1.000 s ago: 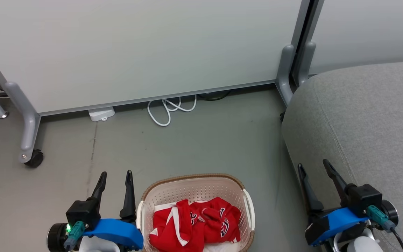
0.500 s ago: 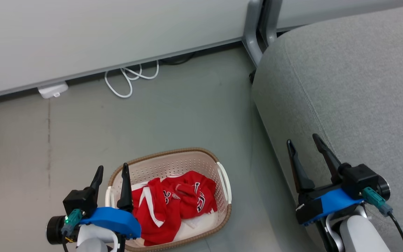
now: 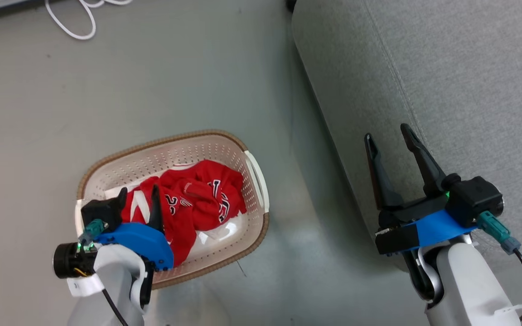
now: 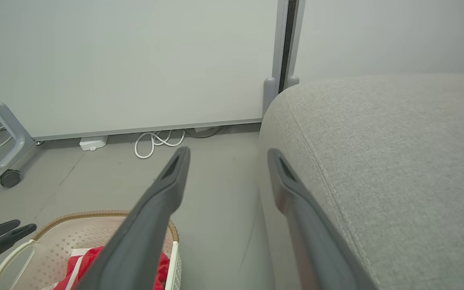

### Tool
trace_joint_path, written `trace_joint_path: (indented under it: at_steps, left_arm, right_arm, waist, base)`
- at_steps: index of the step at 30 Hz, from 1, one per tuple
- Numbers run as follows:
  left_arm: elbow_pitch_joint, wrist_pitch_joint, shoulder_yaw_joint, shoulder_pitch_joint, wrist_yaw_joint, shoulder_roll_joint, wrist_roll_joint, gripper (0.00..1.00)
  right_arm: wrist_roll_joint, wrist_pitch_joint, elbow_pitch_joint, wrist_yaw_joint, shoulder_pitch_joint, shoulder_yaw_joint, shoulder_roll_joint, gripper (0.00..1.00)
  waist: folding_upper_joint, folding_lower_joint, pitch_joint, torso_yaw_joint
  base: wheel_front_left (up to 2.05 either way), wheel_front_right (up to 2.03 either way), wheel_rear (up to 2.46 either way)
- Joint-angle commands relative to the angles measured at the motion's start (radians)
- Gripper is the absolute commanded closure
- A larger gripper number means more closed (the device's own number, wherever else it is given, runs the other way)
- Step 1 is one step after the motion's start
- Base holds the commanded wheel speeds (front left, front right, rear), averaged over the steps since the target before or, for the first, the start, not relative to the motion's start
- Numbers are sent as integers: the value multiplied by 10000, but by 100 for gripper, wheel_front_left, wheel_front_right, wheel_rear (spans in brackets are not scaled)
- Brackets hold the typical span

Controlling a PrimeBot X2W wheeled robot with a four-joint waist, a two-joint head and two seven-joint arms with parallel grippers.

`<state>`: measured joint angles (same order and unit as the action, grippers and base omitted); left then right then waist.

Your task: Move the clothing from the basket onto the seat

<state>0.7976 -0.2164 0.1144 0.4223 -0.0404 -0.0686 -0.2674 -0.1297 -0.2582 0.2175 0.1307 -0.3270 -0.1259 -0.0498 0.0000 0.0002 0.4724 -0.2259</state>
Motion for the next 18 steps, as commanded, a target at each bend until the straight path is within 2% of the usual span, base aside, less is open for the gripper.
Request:
trace_joint_path:
  at_steps: [1, 10, 18]
  left_arm:
    - [197, 30, 15, 387, 45, -125, 30, 0]
    - [1894, 92, -48, 1874, 256, -425, -18, 0]
    - [2949, -47, -103, 2616, 545, -603, -74, 0]
  right_arm:
    - [-108, -56, -98, 1, -247, -66, -9, 0]
    - [-528, -81, -604, 1, -674, -342, -9, 0]
    - [-849, -83, -948, 1, -897, -612, -9, 0]
  waist:
    - [0, -2, 850, -339]
    - [0, -2, 2299, -723]
    - [0, -2, 3057, -1036]
  base:
    - [0, 0, 0]
    - [0, 0, 0]
    - [0, 0, 0]
